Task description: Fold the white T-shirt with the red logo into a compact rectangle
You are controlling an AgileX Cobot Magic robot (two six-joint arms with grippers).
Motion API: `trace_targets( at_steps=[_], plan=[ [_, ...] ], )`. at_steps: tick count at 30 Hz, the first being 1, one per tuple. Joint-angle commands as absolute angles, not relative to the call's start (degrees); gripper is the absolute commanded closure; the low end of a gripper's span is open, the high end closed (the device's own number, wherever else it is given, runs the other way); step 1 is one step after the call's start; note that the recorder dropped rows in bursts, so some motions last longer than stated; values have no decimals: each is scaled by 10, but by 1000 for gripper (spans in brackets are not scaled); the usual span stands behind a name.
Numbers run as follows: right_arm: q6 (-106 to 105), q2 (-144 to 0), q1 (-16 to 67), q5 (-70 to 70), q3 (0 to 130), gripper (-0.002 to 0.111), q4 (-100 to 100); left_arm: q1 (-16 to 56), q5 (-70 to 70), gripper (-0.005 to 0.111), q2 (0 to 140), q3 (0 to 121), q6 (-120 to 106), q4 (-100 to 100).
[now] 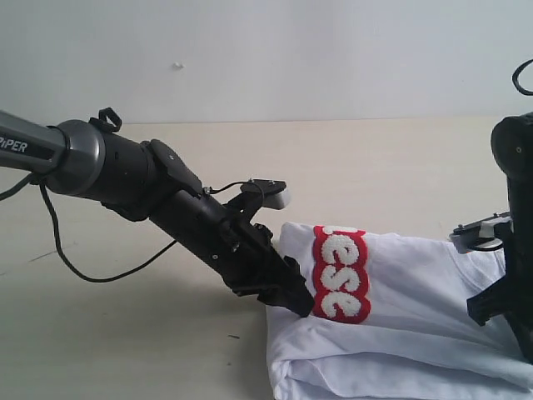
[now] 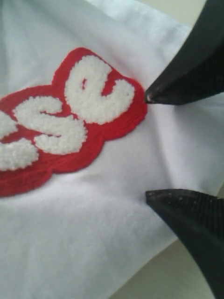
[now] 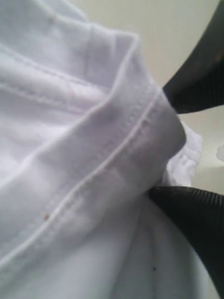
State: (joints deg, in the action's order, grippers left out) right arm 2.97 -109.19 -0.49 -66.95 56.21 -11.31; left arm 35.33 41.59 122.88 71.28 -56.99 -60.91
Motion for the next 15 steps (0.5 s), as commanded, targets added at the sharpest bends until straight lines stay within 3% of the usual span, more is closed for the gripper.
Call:
trace_targets(
  at_steps=[1,10,12,15],
  plan=[
    [43,-1063,-6,-646,563,57,-146,350,402,52,1237,708,-571,-577],
    [58,-974,-6,-600,563,59,-156,321,398,52,1191,708,-581,-569],
    [58,-974,-6,-600,563,66,-151,309,402,52,1168,708,-581,-564],
    [41,-975,-6,-591,563,88,-117,295,418,52,1135,708,-581,-564]
  ],
)
